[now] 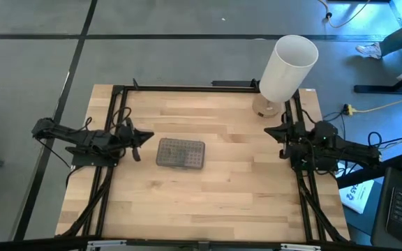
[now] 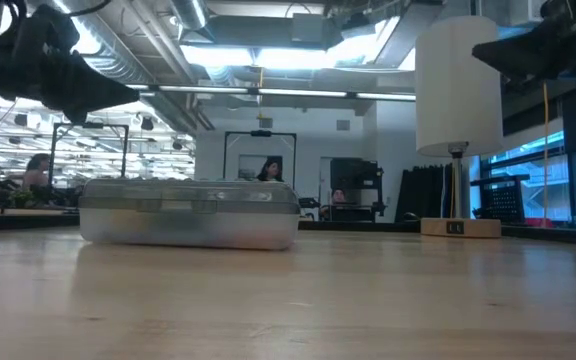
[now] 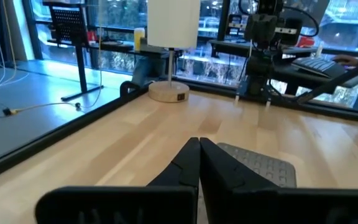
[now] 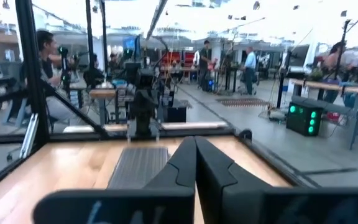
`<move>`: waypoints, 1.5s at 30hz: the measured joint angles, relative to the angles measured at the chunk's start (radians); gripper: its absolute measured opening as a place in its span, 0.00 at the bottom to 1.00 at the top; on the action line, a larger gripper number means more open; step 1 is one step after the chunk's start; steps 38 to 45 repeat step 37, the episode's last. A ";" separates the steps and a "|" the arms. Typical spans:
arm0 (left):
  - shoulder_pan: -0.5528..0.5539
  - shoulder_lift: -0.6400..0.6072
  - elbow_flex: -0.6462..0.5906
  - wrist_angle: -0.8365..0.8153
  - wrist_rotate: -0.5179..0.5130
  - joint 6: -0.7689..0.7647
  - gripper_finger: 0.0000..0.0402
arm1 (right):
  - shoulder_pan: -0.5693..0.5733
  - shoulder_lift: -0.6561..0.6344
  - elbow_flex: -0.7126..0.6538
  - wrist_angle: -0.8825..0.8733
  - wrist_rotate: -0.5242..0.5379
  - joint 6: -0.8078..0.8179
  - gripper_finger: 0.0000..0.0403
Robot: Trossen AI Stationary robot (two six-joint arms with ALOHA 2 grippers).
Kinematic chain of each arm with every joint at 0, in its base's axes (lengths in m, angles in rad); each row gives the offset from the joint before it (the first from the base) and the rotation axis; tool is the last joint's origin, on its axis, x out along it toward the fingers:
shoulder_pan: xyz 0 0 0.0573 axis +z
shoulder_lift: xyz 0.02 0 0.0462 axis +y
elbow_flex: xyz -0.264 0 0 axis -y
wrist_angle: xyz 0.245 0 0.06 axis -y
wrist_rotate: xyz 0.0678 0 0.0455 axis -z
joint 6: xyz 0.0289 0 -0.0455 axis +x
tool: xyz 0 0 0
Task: Pack school essentials
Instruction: Return to Home Position
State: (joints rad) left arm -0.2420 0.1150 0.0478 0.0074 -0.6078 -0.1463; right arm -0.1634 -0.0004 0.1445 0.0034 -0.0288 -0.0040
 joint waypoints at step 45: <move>0.000 0.003 -0.040 0.065 0.041 0.132 0.00 | 0.000 0.013 -0.138 0.033 -0.070 0.000 0.04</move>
